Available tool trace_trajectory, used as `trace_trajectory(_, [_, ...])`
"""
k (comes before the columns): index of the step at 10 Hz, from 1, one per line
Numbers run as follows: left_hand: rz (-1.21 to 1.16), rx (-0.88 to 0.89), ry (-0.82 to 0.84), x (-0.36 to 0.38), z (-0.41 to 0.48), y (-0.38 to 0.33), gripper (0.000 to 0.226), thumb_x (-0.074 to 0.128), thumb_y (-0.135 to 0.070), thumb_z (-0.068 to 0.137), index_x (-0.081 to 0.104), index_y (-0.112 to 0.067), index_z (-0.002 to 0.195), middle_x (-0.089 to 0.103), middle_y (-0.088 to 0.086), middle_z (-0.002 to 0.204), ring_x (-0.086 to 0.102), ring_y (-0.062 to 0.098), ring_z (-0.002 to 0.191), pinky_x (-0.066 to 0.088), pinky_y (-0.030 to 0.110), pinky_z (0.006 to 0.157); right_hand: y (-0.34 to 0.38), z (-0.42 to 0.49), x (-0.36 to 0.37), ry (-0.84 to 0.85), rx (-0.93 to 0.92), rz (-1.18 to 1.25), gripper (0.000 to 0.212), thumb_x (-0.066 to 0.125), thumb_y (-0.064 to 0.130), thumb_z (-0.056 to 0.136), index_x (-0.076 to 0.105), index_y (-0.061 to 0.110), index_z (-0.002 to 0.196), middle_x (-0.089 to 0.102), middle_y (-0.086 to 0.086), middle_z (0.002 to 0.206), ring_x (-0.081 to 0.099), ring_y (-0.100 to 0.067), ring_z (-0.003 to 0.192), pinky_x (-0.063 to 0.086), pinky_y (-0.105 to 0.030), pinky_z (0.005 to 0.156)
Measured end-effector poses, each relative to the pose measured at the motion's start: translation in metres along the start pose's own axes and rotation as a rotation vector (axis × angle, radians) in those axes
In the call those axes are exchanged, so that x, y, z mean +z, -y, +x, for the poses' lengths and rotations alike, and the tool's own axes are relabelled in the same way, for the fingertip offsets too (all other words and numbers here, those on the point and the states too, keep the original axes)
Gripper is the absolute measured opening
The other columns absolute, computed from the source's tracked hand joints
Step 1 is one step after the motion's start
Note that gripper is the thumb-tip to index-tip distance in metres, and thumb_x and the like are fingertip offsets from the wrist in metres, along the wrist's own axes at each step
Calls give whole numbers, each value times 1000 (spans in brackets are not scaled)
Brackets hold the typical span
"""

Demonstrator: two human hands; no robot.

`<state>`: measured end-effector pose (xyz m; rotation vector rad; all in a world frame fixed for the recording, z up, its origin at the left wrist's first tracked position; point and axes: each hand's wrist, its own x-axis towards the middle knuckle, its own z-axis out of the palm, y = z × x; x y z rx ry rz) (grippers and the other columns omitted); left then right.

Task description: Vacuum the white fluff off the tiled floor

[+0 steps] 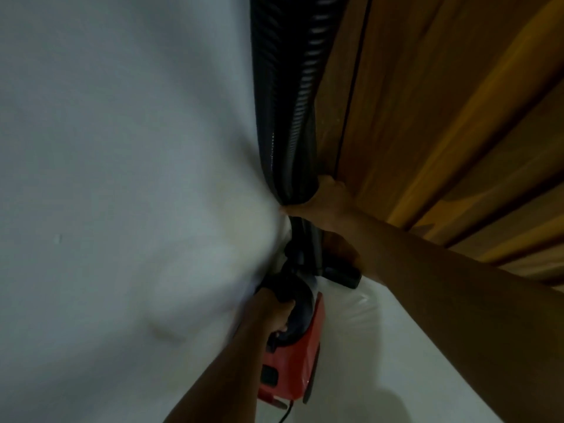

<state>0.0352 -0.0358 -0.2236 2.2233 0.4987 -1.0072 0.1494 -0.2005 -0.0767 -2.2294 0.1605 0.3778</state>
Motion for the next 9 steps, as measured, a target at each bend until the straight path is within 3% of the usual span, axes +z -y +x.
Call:
trace_trajectory(1, [145, 39, -21, -5, -13, -5, 51, 66, -49, 88, 66, -12, 123, 75, 13, 108, 72, 29, 100, 58, 38, 89, -3, -5, 3, -10, 16, 11, 84, 89, 50, 72, 58, 13, 141, 60, -8, 142, 55, -26, 132, 43, -22, 94])
trace_trajectory(2, [345, 94, -14, -9, -27, -16, 61, 59, -58, 90, 55, -23, 141, 58, 7, 141, 56, 28, 128, 46, 31, 102, -6, -15, -1, -15, 54, 6, 78, 86, 51, 74, 61, 17, 139, 61, -7, 141, 55, -28, 133, 46, -28, 100])
trace_trajectory(3, [340, 104, -11, -16, -42, -25, 56, 52, -54, 96, 53, -21, 142, 57, 8, 143, 55, 29, 128, 46, 34, 104, -10, -26, -6, -28, 87, 15, 68, 82, 55, 77, 65, 19, 133, 64, -6, 137, 58, -28, 128, 48, -28, 93])
trace_trajectory(4, [310, 109, -51, -28, -69, -34, 58, 53, -47, 97, 44, -19, 147, 53, 9, 146, 52, 30, 131, 44, 33, 104, -7, -48, -18, -12, 107, -32, 68, 75, 56, 84, 62, 15, 136, 62, -9, 137, 57, -31, 128, 49, -34, 98])
trace_trajectory(5, [320, 146, -88, -44, -107, -48, 57, 51, -41, 99, 40, -17, 149, 50, 9, 149, 49, 30, 134, 41, 32, 105, -6, -83, -42, 21, 161, 69, 66, 79, 40, 87, 56, 14, 143, 58, -10, 143, 55, -29, 129, 47, -34, 103])
trace_trajectory(7, [334, 159, -8, -92, -216, -93, 63, 45, -45, 102, 29, -17, 157, 38, 10, 158, 39, 30, 143, 34, 35, 115, 17, -187, -128, 115, 215, -65, 68, 70, 49, 93, 47, 24, 151, 54, -4, 148, 53, -23, 132, 42, -31, 111])
trace_trajectory(8, [279, 181, -19, -116, -282, -118, 63, 46, -48, 100, 33, -19, 155, 41, 10, 156, 42, 29, 141, 35, 34, 112, 44, -254, -191, 140, 202, -56, 72, 68, 61, 82, 56, 25, 144, 66, -3, 134, 62, -20, 120, 48, -28, 104])
trace_trajectory(9, [303, 238, -14, -127, -362, -124, 57, 43, -45, 102, 35, -21, 153, 44, 10, 154, 45, 29, 138, 37, 33, 109, 64, -321, -241, 92, 153, -125, 86, 44, 72, 66, 68, 20, 130, 68, 1, 131, 66, -15, 115, 43, -4, 91])
